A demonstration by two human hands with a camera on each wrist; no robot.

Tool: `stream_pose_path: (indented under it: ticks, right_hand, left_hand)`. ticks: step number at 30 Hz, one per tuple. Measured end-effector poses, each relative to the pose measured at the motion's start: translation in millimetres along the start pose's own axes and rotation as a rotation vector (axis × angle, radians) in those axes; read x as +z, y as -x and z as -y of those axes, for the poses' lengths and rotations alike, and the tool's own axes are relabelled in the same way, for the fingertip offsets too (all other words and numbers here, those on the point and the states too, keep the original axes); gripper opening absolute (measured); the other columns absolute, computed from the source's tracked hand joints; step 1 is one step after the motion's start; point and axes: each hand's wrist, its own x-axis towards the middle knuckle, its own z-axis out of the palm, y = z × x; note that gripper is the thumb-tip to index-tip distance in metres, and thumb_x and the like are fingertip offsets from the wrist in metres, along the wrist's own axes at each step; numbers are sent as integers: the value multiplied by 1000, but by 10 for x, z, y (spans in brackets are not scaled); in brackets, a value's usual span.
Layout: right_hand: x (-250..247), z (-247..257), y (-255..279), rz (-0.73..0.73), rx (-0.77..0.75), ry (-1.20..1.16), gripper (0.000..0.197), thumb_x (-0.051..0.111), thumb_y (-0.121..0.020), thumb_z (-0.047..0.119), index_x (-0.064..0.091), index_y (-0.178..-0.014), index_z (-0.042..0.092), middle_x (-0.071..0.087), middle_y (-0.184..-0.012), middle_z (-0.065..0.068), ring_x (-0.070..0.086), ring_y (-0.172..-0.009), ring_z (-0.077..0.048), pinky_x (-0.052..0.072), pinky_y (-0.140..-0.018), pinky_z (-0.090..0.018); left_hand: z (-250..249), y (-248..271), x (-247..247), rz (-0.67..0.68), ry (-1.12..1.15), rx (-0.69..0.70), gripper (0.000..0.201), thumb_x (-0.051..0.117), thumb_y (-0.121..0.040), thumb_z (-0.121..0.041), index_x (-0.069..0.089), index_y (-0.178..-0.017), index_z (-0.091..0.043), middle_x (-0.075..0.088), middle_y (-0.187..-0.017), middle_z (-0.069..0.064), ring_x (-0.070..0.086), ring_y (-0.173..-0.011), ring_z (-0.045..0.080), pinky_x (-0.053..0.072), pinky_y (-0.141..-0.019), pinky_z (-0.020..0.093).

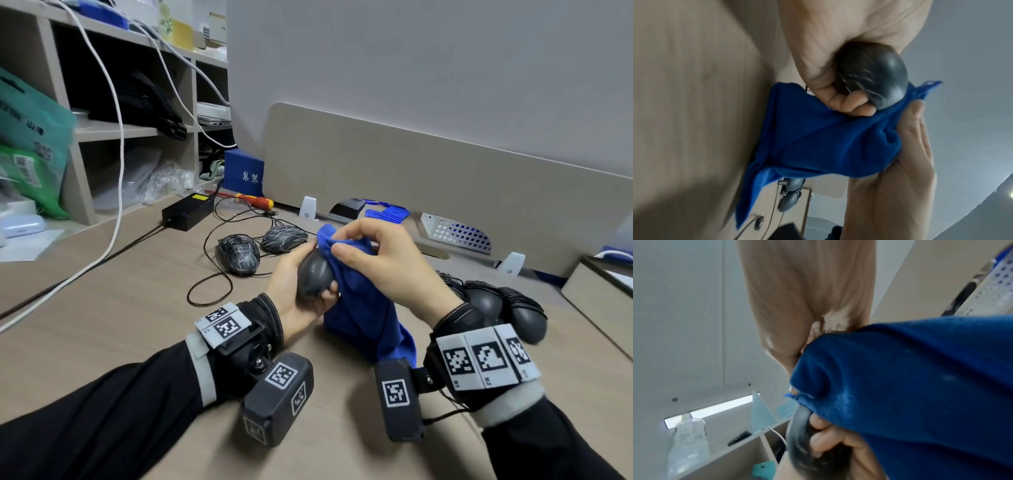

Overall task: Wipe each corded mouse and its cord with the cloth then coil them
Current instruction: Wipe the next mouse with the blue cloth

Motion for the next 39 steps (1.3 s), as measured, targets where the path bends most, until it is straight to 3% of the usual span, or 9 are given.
stream_pose_path:
  ticks: [7,9,13,16,22,27,30,33,39]
  right_hand:
    - [34,2,-10,-160,21,-16,4,67,-93,17,70,-96,18,68,-91,15,63,-90,-2,48,-78,-13]
    - [27,-4,-14,-179,8,-28,4,68,-92,16,70,-95,18,68,-91,16,63,-89,1,48,-79,-13]
    - [50,-19,8,-126,25,7,5,71,-90,16,69,-91,21,68,-88,14,60,-83,5,46,-74,-11]
    - [78,34,29,-22,-28,9,10,74,-87,13,71,-89,23,70,-91,9,64,-88,-7,50,-79,-22]
    - [28,172,90,269,-75,131,13,76,-83,8,75,-86,21,68,-87,10,60,-85,-6,45,-79,-19]
    - [-132,77,21,-2,-14,260,10,73,-84,12,71,-84,22,68,-87,12,60,-88,-9,45,-79,-26]
    - [-52,201,33,-37,-106,46,8,73,-86,12,71,-91,18,70,-93,9,64,-91,-10,49,-81,-23]
    - [96,235,68,127,-126,110,9,75,-86,16,70,-92,21,63,-85,15,57,-81,1,43,-75,-17]
    - [-66,17,58,185,4,312,13,75,-84,15,67,-85,25,60,-80,18,54,-77,4,36,-69,-21]
  left_hand:
    - [104,43,26,104,-356,1,62,53,-75,-84,68,-102,-30,52,-84,4,41,-61,19,15,-53,24]
    - [102,50,54,80,-373,18,52,56,-79,-77,70,-94,-29,53,-86,6,43,-69,22,10,-63,32]
    - [76,16,57,21,-307,46,32,49,-92,-50,60,-84,-21,50,-65,-1,38,-48,16,16,-45,17]
    - [83,-51,0,-56,-212,39,33,43,-91,-51,57,-78,-24,50,-63,-3,41,-48,14,21,-42,14]
    - [-24,-144,-104,-135,3,45,34,47,-84,-40,56,-62,-15,48,-64,4,47,-54,18,34,-54,24]
    - [-73,-92,-65,-84,36,4,29,46,-88,-43,49,-83,-14,47,-69,8,34,-48,16,19,-36,12]
    - [-20,-60,-19,-62,-14,31,26,46,-91,-40,57,-85,-17,56,-71,6,50,-55,17,31,-44,19]
    - [17,-62,-5,-16,-39,127,23,45,-96,-31,53,-86,-12,55,-81,10,59,-69,17,49,-62,28]
    - [-158,-12,-63,3,69,-51,37,39,-92,-44,53,-80,-13,48,-67,2,39,-45,14,21,-35,16]
